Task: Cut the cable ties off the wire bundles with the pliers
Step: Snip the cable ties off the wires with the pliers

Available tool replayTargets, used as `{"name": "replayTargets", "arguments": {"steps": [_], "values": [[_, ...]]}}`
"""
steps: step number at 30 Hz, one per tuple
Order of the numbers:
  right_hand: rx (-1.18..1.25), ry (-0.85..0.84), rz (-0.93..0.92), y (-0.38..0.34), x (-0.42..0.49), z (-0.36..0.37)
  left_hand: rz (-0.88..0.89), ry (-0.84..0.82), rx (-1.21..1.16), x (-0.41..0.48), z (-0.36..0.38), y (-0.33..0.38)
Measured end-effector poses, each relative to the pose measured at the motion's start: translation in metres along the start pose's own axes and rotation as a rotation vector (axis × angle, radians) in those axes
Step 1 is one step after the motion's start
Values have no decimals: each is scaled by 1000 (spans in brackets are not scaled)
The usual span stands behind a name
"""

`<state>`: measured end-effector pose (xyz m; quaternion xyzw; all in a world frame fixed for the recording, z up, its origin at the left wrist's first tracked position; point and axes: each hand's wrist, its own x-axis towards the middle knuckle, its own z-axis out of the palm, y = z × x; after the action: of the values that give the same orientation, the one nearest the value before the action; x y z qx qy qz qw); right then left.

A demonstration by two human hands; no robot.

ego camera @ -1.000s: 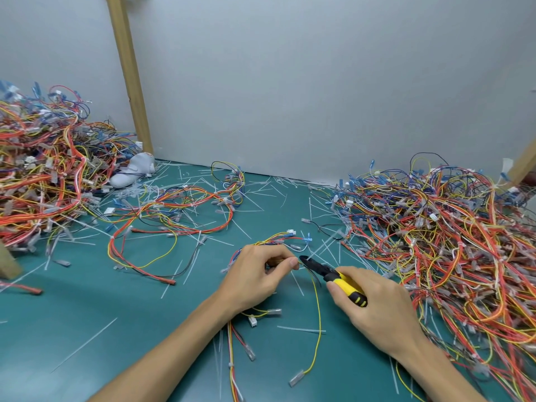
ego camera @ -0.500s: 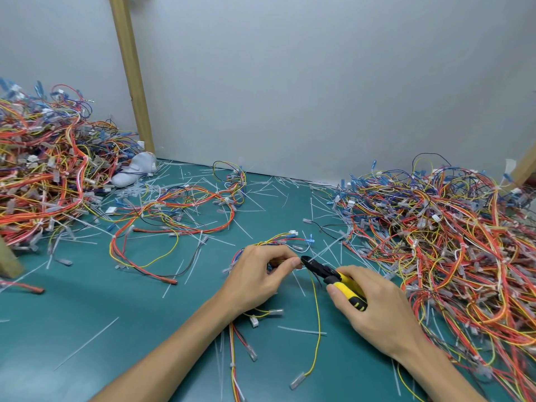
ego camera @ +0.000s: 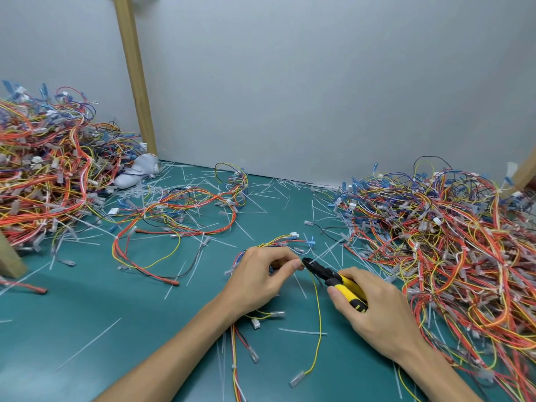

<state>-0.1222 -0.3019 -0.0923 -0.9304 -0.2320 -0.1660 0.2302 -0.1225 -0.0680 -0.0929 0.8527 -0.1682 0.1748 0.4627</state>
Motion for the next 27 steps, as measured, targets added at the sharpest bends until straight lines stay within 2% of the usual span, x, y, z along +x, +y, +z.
{"name": "replayTargets", "arguments": {"steps": [9,17,27], "values": [[-2,32,1,-1,0,-1,9,10,-15,1,0,1],[-31,-33,-7,0,1,-1,4,16,-9,1,1,1],[-64,-34,2,0,1,1,-10,-23,43,2,1,1]]}}
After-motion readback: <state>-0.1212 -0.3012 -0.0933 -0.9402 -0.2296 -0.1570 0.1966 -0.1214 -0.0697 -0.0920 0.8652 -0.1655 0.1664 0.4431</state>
